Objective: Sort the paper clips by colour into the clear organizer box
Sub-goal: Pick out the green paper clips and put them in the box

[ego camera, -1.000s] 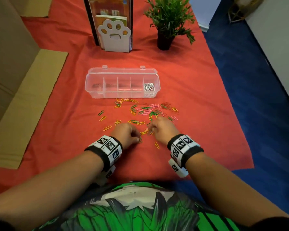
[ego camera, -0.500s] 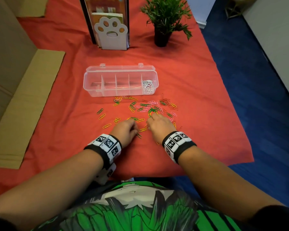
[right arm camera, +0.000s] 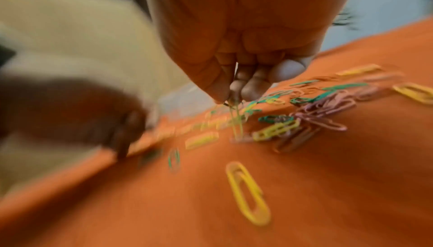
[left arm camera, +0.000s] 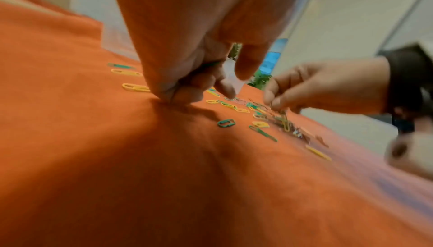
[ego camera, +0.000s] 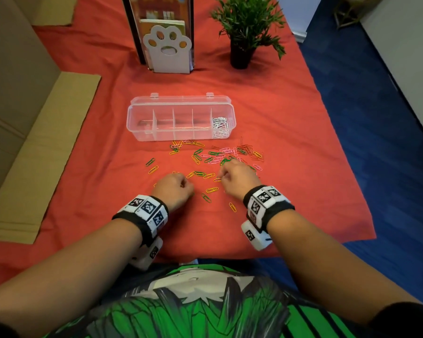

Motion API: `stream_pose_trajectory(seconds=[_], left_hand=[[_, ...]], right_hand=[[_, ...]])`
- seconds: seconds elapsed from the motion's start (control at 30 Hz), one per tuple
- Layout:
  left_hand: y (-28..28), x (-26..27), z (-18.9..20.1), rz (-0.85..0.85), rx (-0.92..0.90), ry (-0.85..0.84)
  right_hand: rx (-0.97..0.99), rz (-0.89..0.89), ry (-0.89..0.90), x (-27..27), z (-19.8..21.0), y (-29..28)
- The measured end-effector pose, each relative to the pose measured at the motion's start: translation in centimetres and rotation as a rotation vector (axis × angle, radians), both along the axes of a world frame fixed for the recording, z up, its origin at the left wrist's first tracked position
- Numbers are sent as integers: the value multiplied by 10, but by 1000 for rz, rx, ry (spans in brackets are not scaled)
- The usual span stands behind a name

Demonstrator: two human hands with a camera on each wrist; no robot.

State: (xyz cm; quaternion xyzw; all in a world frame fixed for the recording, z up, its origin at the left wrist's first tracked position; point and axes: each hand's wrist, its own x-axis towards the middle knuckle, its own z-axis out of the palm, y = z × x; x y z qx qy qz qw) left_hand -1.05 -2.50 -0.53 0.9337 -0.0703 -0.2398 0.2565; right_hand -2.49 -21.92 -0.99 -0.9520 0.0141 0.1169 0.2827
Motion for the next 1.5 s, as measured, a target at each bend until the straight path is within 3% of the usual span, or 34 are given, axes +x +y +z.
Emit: stream_pose_trajectory(seconds=[0.07, 0.2, 0.37, 0.4, 0.5, 0.57, 0.63, 0.77, 0.87, 0.93, 1.0, 1.1, 1.17, 1.2, 1.3, 1.37, 1.5], left_hand=[[2, -4, -5, -107, 86, -106], [4, -8, -11, -156, 95, -127], [-3, -6, -6, -98, -68, -46], [-6, -4, -3, -7, -178, 51], [-13, -3, 4, 345, -722, 443], [-14, -2, 8, 426, -922, 589], [-14, -1, 12, 411, -1000, 652], [-13, 3, 13, 434, -1033, 750], [-14, 4, 15, 525, -1058, 835], [-18, 4, 14, 538, -1004, 815], [-23, 2, 5, 461, -814, 625], [-24, 1, -7, 39, -445, 239], [-22, -1, -11, -230, -206, 54], [-21, -2, -13, -304, -125, -13], [-20, -3, -15, -391, -37, -107], [-20, -3, -17, -428, -3, -115], [-16, 4, -16, -310, -117, -74]], right_hand=[[237, -160, 22, 4, 4, -6], [655, -456, 75, 6, 12, -19], [881, -665, 232, 2, 13, -28], [797, -642, 244, 1, 11, -29], [223, -378, 208, -3, 5, -33], [-50, -218, 154, -6, 2, -28], [-211, -82, 89, -10, -6, -21], [-338, 18, 68, -10, -13, -11], [-103, -109, 90, -2, -8, -10], [141, -245, 143, 6, -1, -14], [420, -369, 206, 11, 8, -18], [926, -594, 307, 17, 17, -18], [1069, -680, 338, 19, 19, -15], [996, -668, 327, 20, 17, -15], [432, -444, 223, 22, 7, -13], [172, -296, 183, 20, 3, -10], [105, -170, 174, 19, 0, -5]])
